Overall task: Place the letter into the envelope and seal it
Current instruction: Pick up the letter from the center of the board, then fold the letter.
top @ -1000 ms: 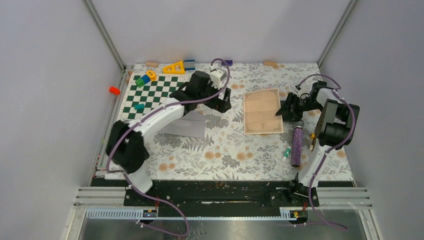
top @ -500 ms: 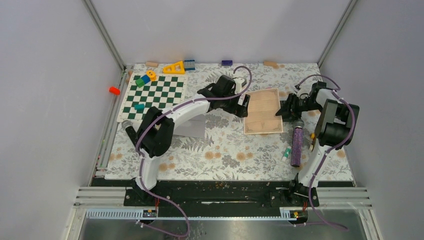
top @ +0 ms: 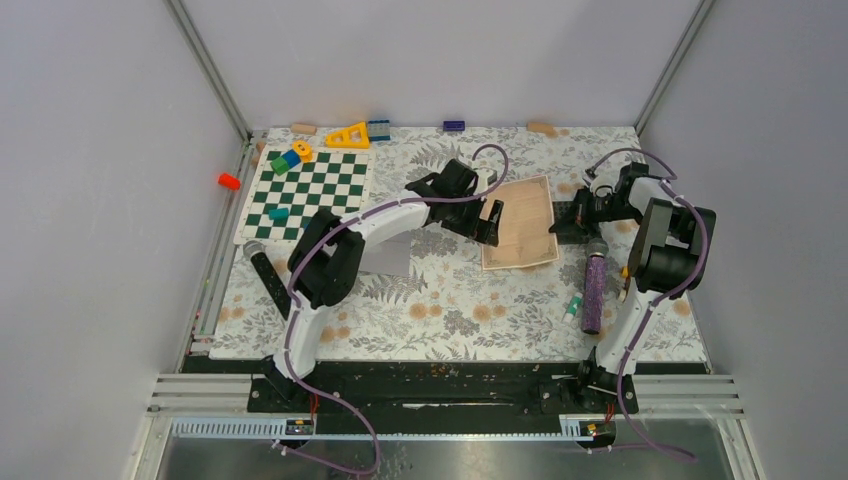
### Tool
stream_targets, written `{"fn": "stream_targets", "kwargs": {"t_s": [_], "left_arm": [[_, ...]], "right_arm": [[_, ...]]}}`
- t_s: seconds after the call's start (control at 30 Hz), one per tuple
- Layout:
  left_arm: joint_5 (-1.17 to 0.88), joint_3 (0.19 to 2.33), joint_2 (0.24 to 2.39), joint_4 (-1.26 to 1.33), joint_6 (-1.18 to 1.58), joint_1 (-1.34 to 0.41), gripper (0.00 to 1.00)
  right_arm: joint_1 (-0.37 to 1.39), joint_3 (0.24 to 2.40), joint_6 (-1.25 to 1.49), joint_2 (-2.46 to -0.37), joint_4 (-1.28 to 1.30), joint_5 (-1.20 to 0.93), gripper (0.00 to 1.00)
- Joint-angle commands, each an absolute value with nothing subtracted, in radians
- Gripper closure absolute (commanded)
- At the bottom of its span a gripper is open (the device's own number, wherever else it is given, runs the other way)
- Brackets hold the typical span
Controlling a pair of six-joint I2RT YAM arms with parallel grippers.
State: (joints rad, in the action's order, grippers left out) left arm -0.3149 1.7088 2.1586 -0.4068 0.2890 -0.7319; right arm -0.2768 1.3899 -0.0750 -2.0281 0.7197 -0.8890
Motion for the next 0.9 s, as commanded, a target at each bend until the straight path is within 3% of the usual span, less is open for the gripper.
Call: {"fn": "stream_targets", "kwargs": {"t_s": [0.0,0.4,0.87], "left_arm": [[-0.392,1.745,2.068,-0.409,0.276,-0.716,0.01],[-0.731,1.476,1.725,-0.263,0.246,-0.563,0.01],[-0.959,1.336,1.671,0.045,0.461,-0.511,0.01]], "right_arm": [[-0.269,1.388,-0.113,-1.934,0.723,-0.970,1.00],[-0.177,1.500,-0.101,-1.553,0.820,-0.924,1.00],[-0.013,1.655,-0.153,-1.234,0.997,-0.940,1.00]]}}
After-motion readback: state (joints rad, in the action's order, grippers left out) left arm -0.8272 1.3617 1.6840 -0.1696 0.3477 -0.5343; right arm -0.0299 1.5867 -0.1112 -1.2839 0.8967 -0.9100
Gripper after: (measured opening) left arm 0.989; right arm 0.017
